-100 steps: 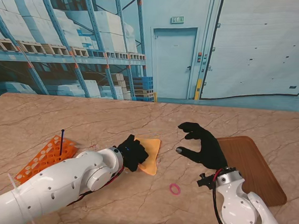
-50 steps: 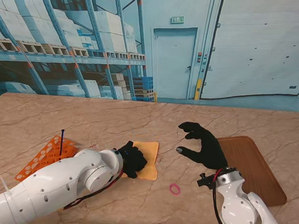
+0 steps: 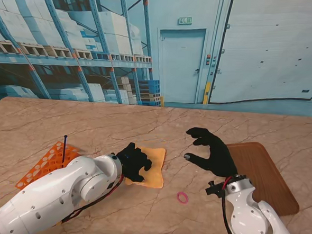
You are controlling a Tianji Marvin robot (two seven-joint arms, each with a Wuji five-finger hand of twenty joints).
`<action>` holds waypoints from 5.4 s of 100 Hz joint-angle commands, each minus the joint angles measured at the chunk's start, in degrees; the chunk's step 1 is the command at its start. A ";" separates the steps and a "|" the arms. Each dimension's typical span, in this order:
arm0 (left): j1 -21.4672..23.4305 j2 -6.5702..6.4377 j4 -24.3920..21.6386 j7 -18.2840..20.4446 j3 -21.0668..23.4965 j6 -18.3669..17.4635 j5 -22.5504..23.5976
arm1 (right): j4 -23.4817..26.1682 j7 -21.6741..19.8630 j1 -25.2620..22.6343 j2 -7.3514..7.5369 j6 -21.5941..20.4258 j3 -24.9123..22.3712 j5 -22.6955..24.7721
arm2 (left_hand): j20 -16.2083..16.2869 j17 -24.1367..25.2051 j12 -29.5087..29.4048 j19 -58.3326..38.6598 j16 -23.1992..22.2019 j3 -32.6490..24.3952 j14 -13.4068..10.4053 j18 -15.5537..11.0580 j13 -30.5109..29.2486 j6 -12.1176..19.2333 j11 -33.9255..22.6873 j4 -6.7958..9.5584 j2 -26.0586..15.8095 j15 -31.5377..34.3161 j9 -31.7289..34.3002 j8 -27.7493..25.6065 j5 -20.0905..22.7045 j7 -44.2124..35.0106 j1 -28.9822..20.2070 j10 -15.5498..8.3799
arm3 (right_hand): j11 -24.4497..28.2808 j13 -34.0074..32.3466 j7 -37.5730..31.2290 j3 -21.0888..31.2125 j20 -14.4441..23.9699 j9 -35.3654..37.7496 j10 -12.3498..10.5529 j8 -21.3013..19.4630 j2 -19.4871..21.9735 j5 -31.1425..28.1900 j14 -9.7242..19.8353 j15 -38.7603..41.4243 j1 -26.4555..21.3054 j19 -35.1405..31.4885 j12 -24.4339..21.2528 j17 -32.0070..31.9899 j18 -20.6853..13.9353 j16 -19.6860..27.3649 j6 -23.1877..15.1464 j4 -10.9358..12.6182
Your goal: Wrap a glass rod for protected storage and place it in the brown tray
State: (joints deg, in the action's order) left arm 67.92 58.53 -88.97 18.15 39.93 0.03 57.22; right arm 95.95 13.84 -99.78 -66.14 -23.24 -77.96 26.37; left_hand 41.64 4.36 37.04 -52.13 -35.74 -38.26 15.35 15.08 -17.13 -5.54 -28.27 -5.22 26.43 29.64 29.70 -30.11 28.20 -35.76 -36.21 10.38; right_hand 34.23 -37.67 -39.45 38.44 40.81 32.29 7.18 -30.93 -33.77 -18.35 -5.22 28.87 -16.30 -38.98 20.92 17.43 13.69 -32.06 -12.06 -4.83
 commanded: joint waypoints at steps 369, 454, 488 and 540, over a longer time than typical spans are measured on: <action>33.52 5.97 1.62 -43.44 42.99 10.10 -1.81 | -2.24 -3.97 3.26 0.25 1.78 2.36 -2.55 | 1.16 -7.59 1.97 -12.01 -2.60 -1.99 -1.61 -0.42 -4.89 4.59 -7.09 -3.42 1.41 7.78 3.93 4.98 6.72 -4.39 -10.18 -1.96 | 0.45 -1.82 0.18 0.98 0.26 1.49 0.01 -0.02 -2.66 -0.78 0.06 1.16 1.71 -2.04 0.55 -0.15 -0.35 -0.57 0.35 1.77; 31.68 6.96 5.01 -45.70 41.32 11.28 -5.99 | -2.20 -4.32 3.26 0.31 1.83 2.44 -2.70 | -0.67 -8.01 16.36 -12.82 -3.63 1.58 0.32 1.29 -6.10 4.48 -9.63 -3.53 0.27 10.55 9.56 7.94 10.99 -11.55 -15.76 -0.98 | 0.47 -1.88 0.14 1.00 0.27 1.53 0.05 -0.09 -2.68 -0.90 -0.07 1.18 1.62 -2.07 0.55 -0.14 -0.41 -0.57 0.44 1.78; 31.06 7.08 5.70 -46.17 40.93 11.06 -6.49 | -2.17 -4.25 3.27 0.30 2.00 2.48 -2.67 | -0.89 -8.24 19.01 -13.45 -3.64 2.68 0.99 1.82 -6.74 3.69 -7.76 -3.28 -2.78 11.15 13.45 8.99 13.47 -13.09 -18.05 -1.23 | 0.47 -1.83 0.13 0.97 0.27 1.53 -0.05 -0.12 -2.68 -0.94 -0.04 1.17 1.62 -2.06 0.55 -0.16 -0.34 -0.57 0.44 1.77; 30.58 6.86 5.64 -46.47 40.64 10.24 -5.43 | -2.11 -4.11 3.28 0.27 2.19 2.51 -2.59 | -0.69 -11.77 19.48 -16.32 -3.77 3.45 2.22 4.34 -11.65 0.16 -7.46 -4.04 -3.08 13.56 20.76 8.90 16.66 -16.51 -21.82 1.01 | 0.46 -1.82 0.20 0.99 0.28 1.53 0.01 -0.12 -2.67 -0.88 -0.05 1.18 1.63 -2.07 0.54 -0.16 -0.34 -0.57 0.42 1.77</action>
State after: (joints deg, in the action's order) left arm 98.31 65.37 -82.84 -28.49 80.82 10.53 51.46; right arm 93.45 9.68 -96.35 -65.69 -21.16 -75.61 23.73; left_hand 41.02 -7.11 56.60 -66.53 -38.40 -34.06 16.03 18.07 -27.85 -5.46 -35.74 -8.25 24.63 42.49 48.80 -20.70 42.56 -48.81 -54.55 10.29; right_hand 34.22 -37.67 -39.41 38.76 40.81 32.94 7.28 -30.92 -33.78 -18.98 -5.36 28.88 -16.28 -39.29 20.92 17.45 13.69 -32.07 -11.58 -4.83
